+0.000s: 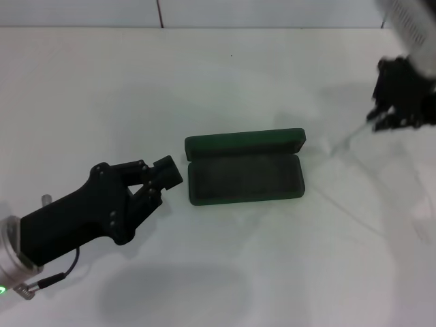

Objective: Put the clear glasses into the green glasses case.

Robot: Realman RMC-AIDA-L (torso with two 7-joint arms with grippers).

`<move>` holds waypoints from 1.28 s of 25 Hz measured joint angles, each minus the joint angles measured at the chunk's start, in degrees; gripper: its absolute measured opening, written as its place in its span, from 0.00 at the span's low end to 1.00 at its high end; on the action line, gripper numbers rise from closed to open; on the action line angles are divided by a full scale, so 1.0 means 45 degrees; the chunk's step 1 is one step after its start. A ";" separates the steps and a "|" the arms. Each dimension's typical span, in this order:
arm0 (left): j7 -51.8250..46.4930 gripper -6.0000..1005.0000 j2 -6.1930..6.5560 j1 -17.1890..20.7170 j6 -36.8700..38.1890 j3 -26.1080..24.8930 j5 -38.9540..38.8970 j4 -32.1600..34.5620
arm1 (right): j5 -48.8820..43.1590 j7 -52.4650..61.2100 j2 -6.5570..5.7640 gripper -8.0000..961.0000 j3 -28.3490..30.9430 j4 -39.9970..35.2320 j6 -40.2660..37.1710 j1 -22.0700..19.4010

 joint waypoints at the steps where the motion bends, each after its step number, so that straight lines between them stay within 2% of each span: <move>1: 0.0000 0.12 0.0000 0.0000 0.0000 0.0000 0.0000 0.0000 | 0.0042 0.0192 -0.0007 0.11 0.0576 -0.0431 -0.0246 -0.0039; 4: -0.0074 0.12 0.0058 -0.0045 0.0344 -0.0035 0.0008 0.0369 | 0.0684 0.1041 0.0040 0.11 0.2412 -0.1711 -0.0823 -0.0262; 6: -0.0209 0.12 0.0060 0.0010 0.0400 -0.0027 0.0064 0.0854 | 0.1471 0.1750 0.0045 0.11 0.2926 -0.2412 -0.0828 -0.0726; 11: -0.0713 0.12 0.0090 -0.0057 0.0410 0.0012 0.0153 0.1348 | 0.3770 0.3380 0.0064 0.11 0.3245 -0.3554 0.0438 -0.2469; 15: -0.0758 0.12 0.0153 -0.0215 0.0416 -0.0020 0.0233 0.1352 | 0.6397 0.3961 0.0071 0.11 0.4076 -0.3999 0.1358 -0.3848; 17: -0.0807 0.12 0.0193 -0.0262 0.0416 -0.0032 0.0234 0.1354 | 0.8371 0.3980 0.0060 0.11 0.5162 -0.3786 0.1249 -0.4466; 22: -0.1056 0.12 0.0228 -0.0339 0.0416 -0.0038 0.0226 0.1361 | 1.0133 0.3904 0.0056 0.11 0.6164 -0.2947 0.0964 -0.5252; 27: -0.1078 0.12 0.0259 -0.0379 0.0427 -0.0014 0.0235 0.1364 | 1.1287 0.3313 0.0028 0.11 0.6336 -0.1699 0.0785 -0.5899; 32: -0.1002 0.12 0.0162 -0.0412 0.0444 0.0004 0.0236 0.1364 | 1.1777 0.2637 0.0005 0.11 0.6356 -0.0464 0.0461 -0.6014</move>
